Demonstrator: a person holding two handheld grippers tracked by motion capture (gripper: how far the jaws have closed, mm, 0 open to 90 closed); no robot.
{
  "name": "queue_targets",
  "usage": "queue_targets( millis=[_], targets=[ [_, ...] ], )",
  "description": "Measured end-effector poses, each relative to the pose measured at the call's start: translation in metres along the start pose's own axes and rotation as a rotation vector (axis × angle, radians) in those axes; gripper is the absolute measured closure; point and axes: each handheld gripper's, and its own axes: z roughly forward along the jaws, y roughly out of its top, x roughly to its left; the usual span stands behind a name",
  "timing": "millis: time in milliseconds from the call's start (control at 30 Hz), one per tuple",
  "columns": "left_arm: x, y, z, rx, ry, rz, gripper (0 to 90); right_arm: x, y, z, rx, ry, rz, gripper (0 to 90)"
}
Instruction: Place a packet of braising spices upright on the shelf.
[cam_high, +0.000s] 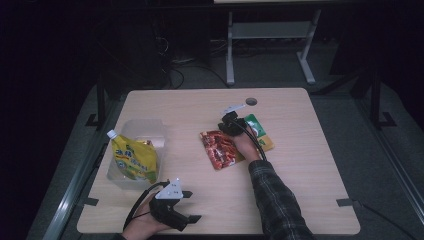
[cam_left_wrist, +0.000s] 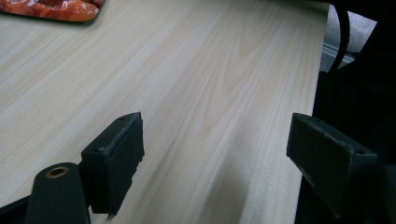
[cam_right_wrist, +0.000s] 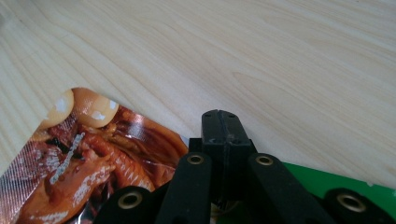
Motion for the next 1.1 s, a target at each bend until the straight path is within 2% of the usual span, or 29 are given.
queue_targets(
  millis=[167, 467, 633, 767, 900, 1100],
  targets=[
    [0.001, 0.000, -0.002, -0.001, 0.004, -0.003, 18.2, 0.002, -0.005, -0.004, -0.010, 0.002, -0.005, 90.0],
    [0.000, 0.000, -0.001, -0.002, 0.005, -0.005, 18.2, 0.016, -0.024, -0.024, -0.016, 0.000, -0.022, 90.0],
    [0.001, 0.001, -0.002, -0.008, 0.005, -0.005, 18.2, 0.024, -0.037, -0.038, -0.015, 0.002, -0.041, 90.0],
    [0.001, 0.001, -0.003, -0.011, 0.009, -0.006, 18.2, 0.030, -0.048, -0.051, -0.010, 0.019, -0.029, 90.0],
    [0.001, 0.001, -0.004, -0.014, 0.010, -0.005, 18.3, 0.042, -0.064, -0.069, -0.001, 0.032, -0.055, 90.0],
    [0.001, 0.001, -0.003, -0.015, 0.005, -0.001, 18.3, 0.045, -0.071, -0.082, 0.019, 0.048, -0.065, 90.0]
  ],
)
